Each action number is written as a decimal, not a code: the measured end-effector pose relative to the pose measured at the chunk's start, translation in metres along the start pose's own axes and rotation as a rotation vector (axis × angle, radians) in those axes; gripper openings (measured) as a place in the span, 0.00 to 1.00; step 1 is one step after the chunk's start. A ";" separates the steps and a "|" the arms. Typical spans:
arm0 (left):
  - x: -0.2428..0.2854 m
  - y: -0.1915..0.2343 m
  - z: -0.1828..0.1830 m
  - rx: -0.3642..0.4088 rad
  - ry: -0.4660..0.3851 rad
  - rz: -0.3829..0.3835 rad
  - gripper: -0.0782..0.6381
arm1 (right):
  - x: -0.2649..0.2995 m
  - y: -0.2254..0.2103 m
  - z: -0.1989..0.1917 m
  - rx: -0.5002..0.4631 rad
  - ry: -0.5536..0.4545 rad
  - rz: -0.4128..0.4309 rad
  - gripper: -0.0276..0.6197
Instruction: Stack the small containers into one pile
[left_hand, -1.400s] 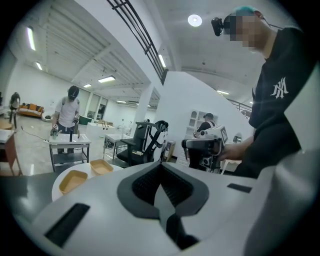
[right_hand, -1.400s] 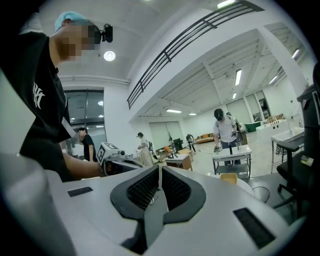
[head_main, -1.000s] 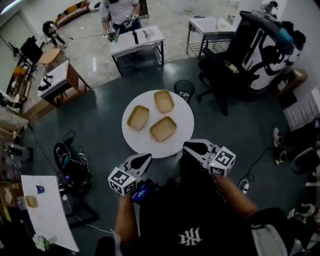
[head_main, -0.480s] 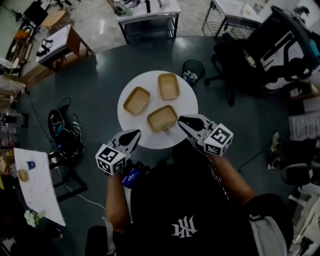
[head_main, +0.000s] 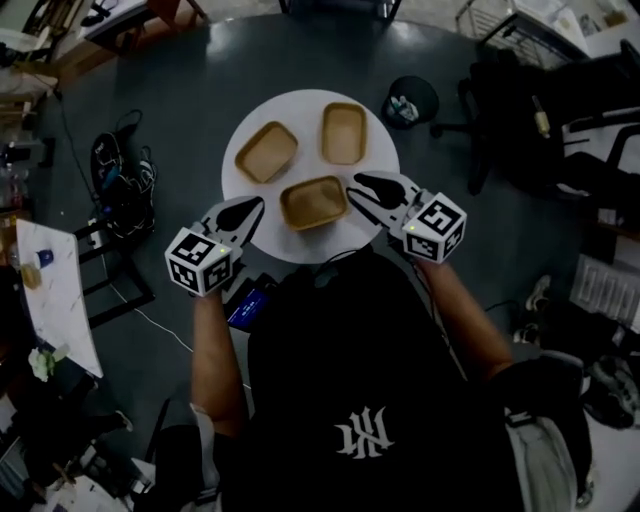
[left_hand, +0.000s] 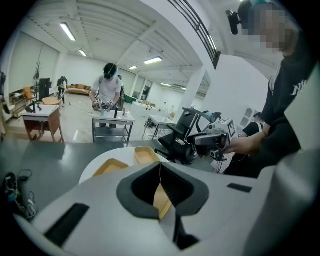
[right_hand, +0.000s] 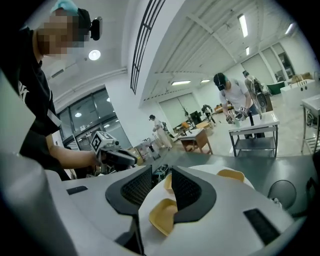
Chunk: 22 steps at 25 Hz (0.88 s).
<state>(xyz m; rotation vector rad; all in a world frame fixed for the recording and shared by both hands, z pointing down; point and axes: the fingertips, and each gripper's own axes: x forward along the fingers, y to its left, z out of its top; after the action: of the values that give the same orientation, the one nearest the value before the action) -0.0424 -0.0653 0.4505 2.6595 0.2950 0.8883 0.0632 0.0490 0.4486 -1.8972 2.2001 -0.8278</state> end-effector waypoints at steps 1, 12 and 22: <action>0.003 0.001 0.000 -0.016 0.008 0.007 0.12 | 0.001 -0.005 -0.002 0.013 0.007 0.013 0.24; 0.034 0.031 -0.048 -0.192 0.180 0.057 0.19 | 0.030 -0.054 -0.066 0.236 0.161 0.007 0.28; 0.066 0.055 -0.118 -0.432 0.342 -0.032 0.25 | 0.026 -0.084 -0.133 0.422 0.347 -0.151 0.28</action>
<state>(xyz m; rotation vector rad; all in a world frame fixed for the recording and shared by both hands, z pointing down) -0.0580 -0.0693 0.5958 2.1019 0.1944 1.2381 0.0745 0.0614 0.6077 -1.8239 1.8487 -1.6080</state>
